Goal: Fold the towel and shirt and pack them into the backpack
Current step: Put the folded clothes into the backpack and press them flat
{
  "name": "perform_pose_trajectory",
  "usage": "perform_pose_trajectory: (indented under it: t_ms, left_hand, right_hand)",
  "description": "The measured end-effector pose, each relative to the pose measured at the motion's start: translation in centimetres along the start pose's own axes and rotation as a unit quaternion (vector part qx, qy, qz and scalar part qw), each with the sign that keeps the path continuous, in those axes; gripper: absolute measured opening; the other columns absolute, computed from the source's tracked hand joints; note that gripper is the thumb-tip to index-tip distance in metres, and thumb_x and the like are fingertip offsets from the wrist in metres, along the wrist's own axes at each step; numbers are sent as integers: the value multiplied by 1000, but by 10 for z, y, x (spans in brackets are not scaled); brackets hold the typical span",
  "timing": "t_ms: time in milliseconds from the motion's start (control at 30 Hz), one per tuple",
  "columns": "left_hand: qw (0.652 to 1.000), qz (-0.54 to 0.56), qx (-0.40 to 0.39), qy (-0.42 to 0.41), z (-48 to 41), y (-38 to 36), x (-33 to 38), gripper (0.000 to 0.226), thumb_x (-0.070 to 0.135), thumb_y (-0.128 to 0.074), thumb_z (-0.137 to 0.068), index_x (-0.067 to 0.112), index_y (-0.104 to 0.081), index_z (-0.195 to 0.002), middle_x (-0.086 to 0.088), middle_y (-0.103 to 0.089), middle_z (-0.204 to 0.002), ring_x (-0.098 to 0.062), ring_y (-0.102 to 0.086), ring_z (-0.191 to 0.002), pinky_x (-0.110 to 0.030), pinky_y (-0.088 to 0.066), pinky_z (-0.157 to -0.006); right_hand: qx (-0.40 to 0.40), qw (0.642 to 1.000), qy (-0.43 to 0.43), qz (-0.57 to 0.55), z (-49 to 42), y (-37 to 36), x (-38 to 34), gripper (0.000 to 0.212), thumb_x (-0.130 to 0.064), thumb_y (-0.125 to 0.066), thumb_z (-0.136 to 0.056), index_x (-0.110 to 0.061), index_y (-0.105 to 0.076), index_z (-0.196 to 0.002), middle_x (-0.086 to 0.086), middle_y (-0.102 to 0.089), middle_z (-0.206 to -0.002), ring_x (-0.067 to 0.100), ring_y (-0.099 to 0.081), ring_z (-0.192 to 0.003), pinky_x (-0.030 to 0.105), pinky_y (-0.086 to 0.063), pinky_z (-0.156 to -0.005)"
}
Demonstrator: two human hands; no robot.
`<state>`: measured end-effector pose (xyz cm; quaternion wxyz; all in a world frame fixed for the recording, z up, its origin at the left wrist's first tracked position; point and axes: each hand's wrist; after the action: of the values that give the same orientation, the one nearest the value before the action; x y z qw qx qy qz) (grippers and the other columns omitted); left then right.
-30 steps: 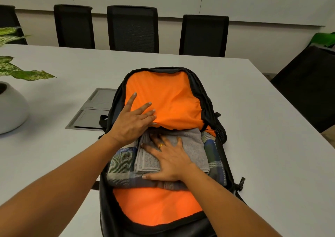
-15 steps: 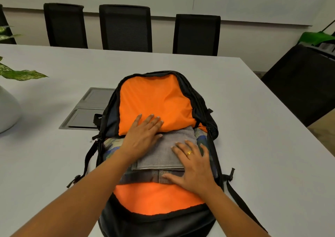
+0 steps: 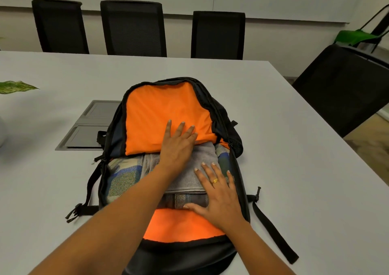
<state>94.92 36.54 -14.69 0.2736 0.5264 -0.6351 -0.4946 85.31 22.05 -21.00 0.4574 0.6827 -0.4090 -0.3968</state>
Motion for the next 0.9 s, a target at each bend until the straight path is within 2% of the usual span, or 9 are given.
perform_pose_trajectory:
  t_ms: [133, 233, 333, 433, 533, 633, 733, 800, 900]
  left_hand:
    - [994, 103, 29, 21, 38, -6, 39, 48, 32, -34, -88, 13, -60, -122, -6, -57, -131, -25, -51, -125, -49, -23, -110]
    - [991, 131, 36, -3, 64, -11, 58, 49, 36, -35, -88, 14, -57, -126, -6, -52, -137, -24, -47, -128, -49, -31, -107]
    - [993, 111, 17, -44, 83, -16, 70, 58, 52, -36, -85, 18, -54, -129, -5, -49, -140, -24, -43, -131, -55, -30, -106]
    - [994, 65, -31, -82, 91, -20, 79, 80, 68, -49, -71, 21, -42, -136, -6, -46, -142, -25, -43, -131, -58, -26, -105]
    - [996, 45, -55, -53, 88, -21, 87, 82, 58, -68, -65, 20, -42, -133, -8, -49, -139, -28, -47, -128, -61, -34, -100]
    - [995, 22, -86, -35, 84, -20, 92, 54, 39, -44, -80, 19, -51, -130, -9, -53, -135, -29, -48, -125, -62, -36, -97]
    - [993, 28, -105, -38, 80, -22, 93, 53, 26, -30, -82, 19, -57, -127, -9, -55, -132, -29, -50, -123, -63, -36, -96]
    - [996, 17, -84, -30, 73, -23, 91, 52, 23, -30, -82, 19, -58, -126, -9, -56, -131, -29, -51, -123, -63, -37, -94]
    - [995, 8, -97, -30, 58, -15, 84, 52, 19, -30, -91, 19, -35, -143, -7, -33, -149, -27, -28, -139, -63, -22, -104]
  right_hand:
    - [112, 991, -13, -73, 1, 17, 4, 56, -60, -49, -79, -20, -63, -115, -1, -60, -125, 17, -51, -122, 46, -38, -103]
    - [164, 981, -91, -48, 16, 32, 11, 34, -35, -61, -69, -20, -65, -99, -1, -63, -108, 19, -56, -101, 40, -50, -77]
    - [119, 964, -230, -65, 39, 39, 21, 43, -21, -73, -66, -14, -57, -105, 7, -59, -102, 25, -58, -88, 33, -46, -63]
    - [28, 940, -309, -141, 54, 40, 20, 48, -28, -55, -91, -16, -38, -134, 6, -57, -120, 24, -60, -101, 26, -45, -72]
    - [-7, 944, -301, -132, 59, 37, 14, 47, -32, -34, -100, -19, -27, -145, 4, -56, -127, 18, -57, -111, 27, -45, -87]
    - [-42, 948, -300, -94, 57, 39, 12, 48, -20, -27, -102, -23, -17, -149, 5, -56, -122, 18, -57, -107, 25, -44, -84]
    - [-77, 950, -295, -65, 61, 42, 11, 53, -10, -25, -100, -23, -12, -150, 6, -52, -127, 20, -57, -105, 27, -44, -86]
    - [-86, 955, -281, -46, 68, 43, 12, 55, -6, -26, -100, -23, -11, -150, 5, -51, -124, 18, -56, -93, 25, -43, -78]
    - [-100, 960, -262, -19, 76, 43, 17, 58, -3, -29, -99, -23, -12, -150, 5, -51, -125, 13, -52, -85, 21, -39, -70]
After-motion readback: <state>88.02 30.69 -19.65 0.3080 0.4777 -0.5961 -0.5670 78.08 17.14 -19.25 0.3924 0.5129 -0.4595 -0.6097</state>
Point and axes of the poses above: each hand's wrist, its own z-axis away from the middle knuckle, its own y-axis out of the back of the hand, x = y × z
